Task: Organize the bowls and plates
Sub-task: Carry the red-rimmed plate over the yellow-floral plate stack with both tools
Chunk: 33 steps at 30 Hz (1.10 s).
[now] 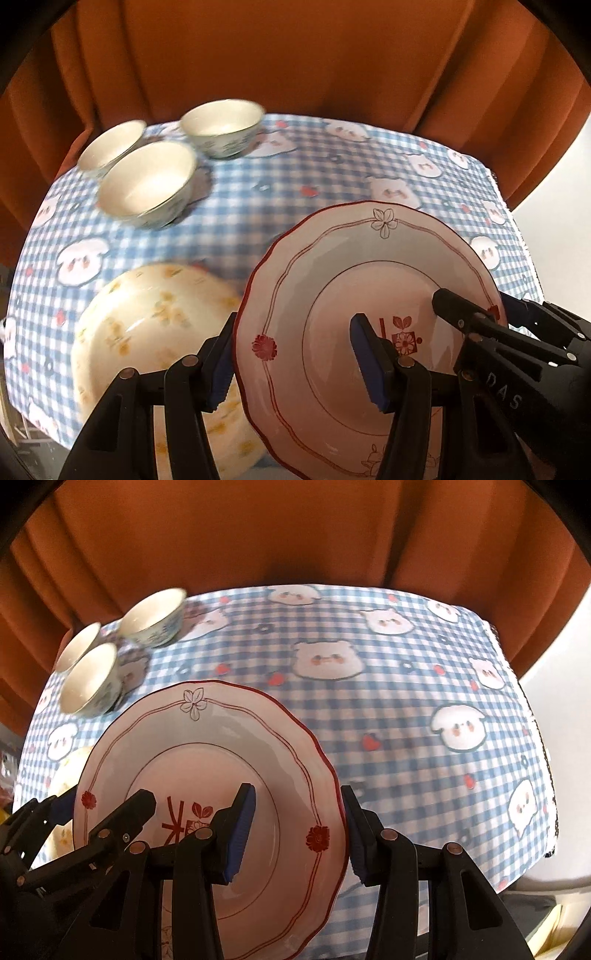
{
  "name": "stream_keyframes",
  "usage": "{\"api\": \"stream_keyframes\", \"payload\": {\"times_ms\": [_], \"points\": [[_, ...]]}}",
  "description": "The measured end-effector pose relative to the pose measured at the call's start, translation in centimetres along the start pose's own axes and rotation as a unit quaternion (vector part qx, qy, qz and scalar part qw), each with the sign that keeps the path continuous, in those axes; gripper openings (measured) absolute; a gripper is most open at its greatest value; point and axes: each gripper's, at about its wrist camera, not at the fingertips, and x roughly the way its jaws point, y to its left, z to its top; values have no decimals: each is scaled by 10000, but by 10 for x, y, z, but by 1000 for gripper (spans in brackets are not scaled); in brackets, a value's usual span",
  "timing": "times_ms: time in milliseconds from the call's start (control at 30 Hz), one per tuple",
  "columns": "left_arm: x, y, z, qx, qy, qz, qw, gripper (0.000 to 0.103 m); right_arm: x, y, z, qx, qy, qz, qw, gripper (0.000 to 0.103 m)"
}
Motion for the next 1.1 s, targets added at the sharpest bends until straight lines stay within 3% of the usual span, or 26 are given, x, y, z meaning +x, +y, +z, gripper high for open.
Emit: {"api": "stream_keyframes", "payload": {"times_ms": [533, 1100], "points": [[-9, 100, -38, -420, 146, 115, 9989, 58, 12, 108, -29, -310, 195, 103, 9993, 50], [12, 131, -54, -703, 526, 355, 9955, 57, 45, 155, -32, -639, 521, -31, 9966, 50]]}}
